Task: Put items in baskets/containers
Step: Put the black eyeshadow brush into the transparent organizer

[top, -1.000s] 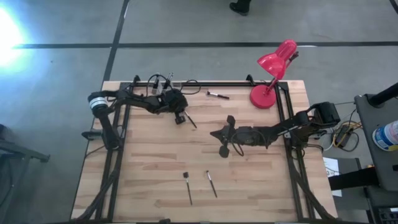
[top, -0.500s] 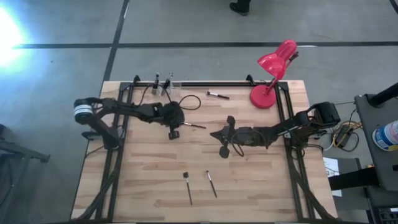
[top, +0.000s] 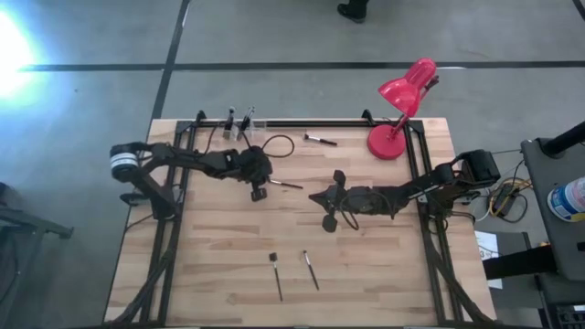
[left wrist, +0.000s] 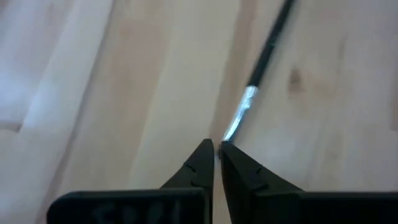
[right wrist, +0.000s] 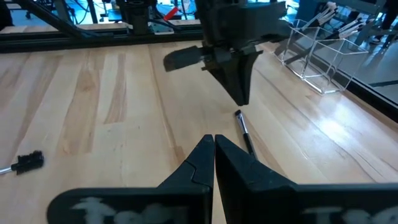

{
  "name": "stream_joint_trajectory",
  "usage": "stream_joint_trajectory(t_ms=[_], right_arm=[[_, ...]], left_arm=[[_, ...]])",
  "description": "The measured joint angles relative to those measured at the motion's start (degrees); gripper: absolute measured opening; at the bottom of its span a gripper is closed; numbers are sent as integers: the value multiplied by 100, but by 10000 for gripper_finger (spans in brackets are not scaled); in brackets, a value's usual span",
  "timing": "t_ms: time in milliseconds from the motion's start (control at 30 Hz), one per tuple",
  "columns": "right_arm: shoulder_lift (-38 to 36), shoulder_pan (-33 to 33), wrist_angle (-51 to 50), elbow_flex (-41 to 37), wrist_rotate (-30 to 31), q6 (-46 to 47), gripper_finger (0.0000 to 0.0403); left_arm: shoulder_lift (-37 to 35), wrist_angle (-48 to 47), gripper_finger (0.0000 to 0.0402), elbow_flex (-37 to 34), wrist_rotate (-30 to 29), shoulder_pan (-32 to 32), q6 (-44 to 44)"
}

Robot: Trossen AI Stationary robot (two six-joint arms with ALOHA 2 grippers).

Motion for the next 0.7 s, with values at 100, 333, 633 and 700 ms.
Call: stream_joint_trajectory(t_ms=[100, 333, 633, 700], right_arm=[[0, 0, 2, 0, 0, -14, 8], [0, 0, 4, 0, -2, -12, 8], [0, 0, 9, 0, -2, -12, 8], [0, 0, 9, 0, -2, -14, 8]], left_arm=[[73, -5, 25, 0, 295, 139, 0], [207, 41, 25, -2, 632, 170, 172], [415, 117, 25, -2, 637, 188, 380], [462, 127, 25, 4, 640, 188, 413]])
